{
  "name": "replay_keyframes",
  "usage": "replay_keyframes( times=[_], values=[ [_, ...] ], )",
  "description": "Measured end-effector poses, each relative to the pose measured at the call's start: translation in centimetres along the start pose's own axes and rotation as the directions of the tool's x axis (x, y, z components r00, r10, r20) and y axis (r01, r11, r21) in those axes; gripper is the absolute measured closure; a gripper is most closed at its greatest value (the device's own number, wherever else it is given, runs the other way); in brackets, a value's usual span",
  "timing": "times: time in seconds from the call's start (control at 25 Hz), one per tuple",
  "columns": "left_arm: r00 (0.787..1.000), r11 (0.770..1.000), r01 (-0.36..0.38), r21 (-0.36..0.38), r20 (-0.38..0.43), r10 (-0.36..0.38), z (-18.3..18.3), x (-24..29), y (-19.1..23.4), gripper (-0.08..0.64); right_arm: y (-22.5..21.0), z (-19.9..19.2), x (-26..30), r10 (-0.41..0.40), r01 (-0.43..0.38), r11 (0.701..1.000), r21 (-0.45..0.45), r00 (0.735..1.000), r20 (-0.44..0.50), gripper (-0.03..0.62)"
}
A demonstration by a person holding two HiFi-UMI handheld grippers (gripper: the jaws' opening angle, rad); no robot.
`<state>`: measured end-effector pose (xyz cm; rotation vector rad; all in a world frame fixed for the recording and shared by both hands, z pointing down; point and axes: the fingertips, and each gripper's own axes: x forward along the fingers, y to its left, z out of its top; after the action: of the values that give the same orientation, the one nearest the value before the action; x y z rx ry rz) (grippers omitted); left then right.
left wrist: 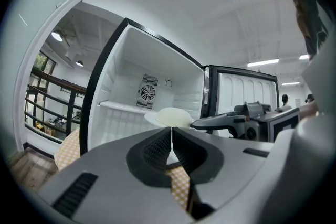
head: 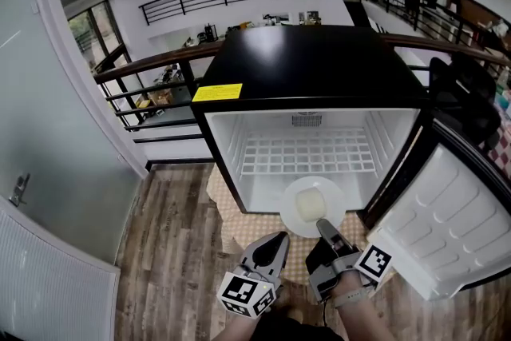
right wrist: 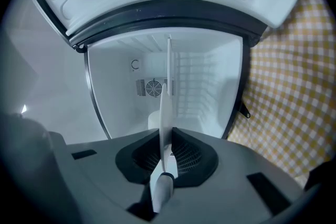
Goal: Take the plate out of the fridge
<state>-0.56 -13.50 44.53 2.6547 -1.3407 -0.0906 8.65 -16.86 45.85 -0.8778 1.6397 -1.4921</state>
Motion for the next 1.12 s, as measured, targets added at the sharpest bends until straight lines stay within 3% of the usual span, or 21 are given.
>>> replay_keyframes(
  times=[0.8, 1.12],
  values=[
    [0.999, 0.998, 0.037, 0.045, -0.01, -0.037, -1.1, -1.8, -2.0, 0.549, -1.9, -1.0, -3.8, -0.006, 0.006, 1.0, -0.008, 0.999, 0.046, 0.537],
    [0.997, 0.997, 0.079, 0.018, -0.02, -0.079, -1.8, -4.2, -4.2, 0.549, -2.7, -2.7, -7.8, -0.035, 0.034, 0.999, 0.009, 0.995, 0.088, 0.537]
  ],
)
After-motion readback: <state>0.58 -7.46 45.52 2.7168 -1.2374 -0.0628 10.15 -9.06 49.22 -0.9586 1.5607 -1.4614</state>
